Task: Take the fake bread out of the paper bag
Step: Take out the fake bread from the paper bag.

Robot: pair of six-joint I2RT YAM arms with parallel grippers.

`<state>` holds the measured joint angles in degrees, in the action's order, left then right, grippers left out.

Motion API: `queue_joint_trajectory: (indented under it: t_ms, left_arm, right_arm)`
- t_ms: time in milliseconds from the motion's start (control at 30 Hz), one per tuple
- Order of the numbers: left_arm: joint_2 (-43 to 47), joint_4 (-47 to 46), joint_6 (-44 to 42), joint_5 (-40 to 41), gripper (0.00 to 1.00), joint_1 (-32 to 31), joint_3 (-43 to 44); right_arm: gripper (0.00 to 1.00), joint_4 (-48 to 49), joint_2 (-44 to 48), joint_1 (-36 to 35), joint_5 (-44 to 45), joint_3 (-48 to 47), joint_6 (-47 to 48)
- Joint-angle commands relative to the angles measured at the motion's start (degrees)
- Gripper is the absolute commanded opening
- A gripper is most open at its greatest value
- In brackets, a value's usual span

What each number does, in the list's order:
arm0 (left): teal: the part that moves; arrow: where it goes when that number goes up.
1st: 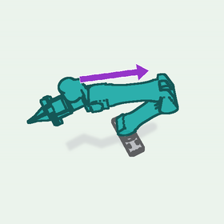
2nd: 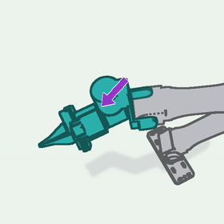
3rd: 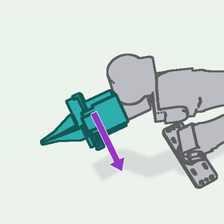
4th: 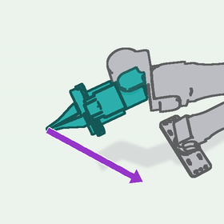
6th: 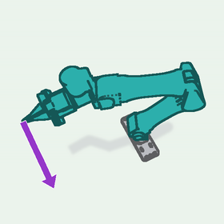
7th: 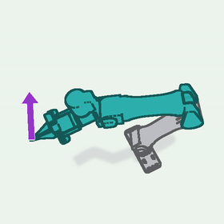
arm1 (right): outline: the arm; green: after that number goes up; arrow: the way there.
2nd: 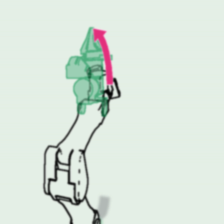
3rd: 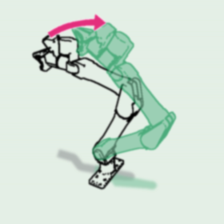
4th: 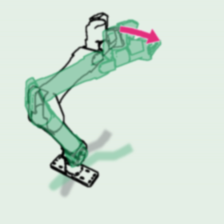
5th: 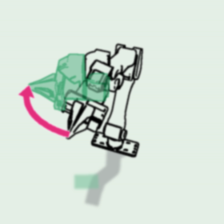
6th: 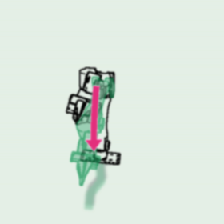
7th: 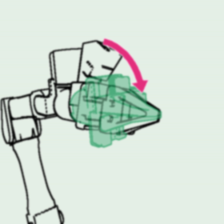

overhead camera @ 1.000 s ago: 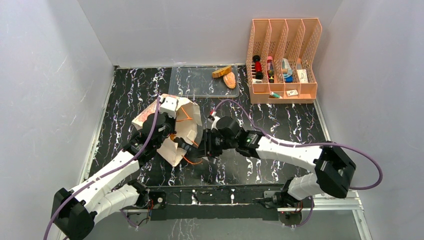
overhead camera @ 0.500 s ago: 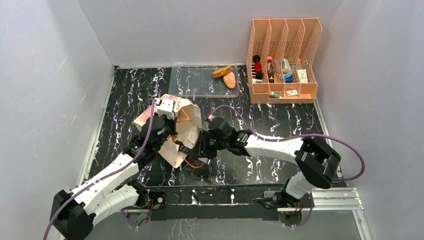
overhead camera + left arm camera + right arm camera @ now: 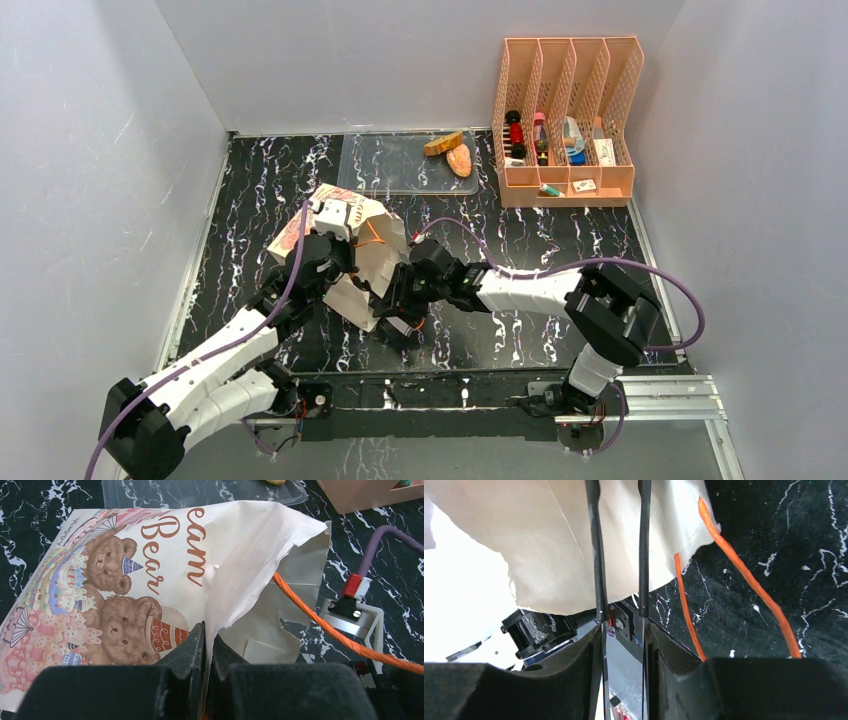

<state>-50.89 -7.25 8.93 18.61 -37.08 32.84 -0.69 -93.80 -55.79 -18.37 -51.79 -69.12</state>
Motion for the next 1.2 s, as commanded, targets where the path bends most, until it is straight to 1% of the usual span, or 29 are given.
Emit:
queue_joint_trajectory:
  t_ms: [0,333,400,600,767,800,867,900,933,1167]
  left_arm:
    - [2.1,-3.1,1.4,-0.3,0.0,-0.5,-0.2]
    - [3.2,-1.5,1.3,-1.8,0.0,-0.6,-0.5]
    - [3.5,-1.1,1.6,-2.6,0.0,-0.7,-0.4]
    - [3.6,-0.4,1.5,-3.2,0.0,-0.6,-0.3]
    - [3.1,-0.7,1.5,-3.4,0.0,-0.6,-0.5]
    - [3.0,-0.8,1.5,-3.3,0.0,-0.6,-0.6]
    - [2.8,-0.7,1.5,-2.9,0.0,-0.6,-0.4]
    - [2.7,-0.6,1.6,-2.5,0.0,-0.6,-0.4]
    - [2.5,-0.4,2.1,-0.2,0.0,-0.6,-0.4]
    - [0.3,2.3,4.5,9.8,0.0,-0.6,1.8]
  right_arm:
    - [0.31,5.4,-1.4,0.0,-0.6,-3.2,-2.4]
    - [0.32,11.4,-5.6,1.9,-6.1,-4.2,-4.2]
    - [0.32,12.5,-8.1,1.9,-6.9,-4.6,-4.5]
    - [0.33,16.9,-11.9,2.4,-9.5,-5.5,-5.5]
    - [0.33,19.2,-15.1,3.0,-11.5,-7.6,-4.4]
    - [0.31,19.4,-15.7,3.1,-11.8,-8.0,-4.2]
    - [0.22,20.2,-16.7,3.3,-12.7,-8.0,-3.9]
    - [0.13,20.6,-16.9,3.3,-12.9,-7.7,-3.9]
    - [0.0,22.1,-16.1,3.5,-13.3,-6.1,-3.9]
    - [0.0,21.3,-9.2,4.4,-11.5,-0.9,-1.4]
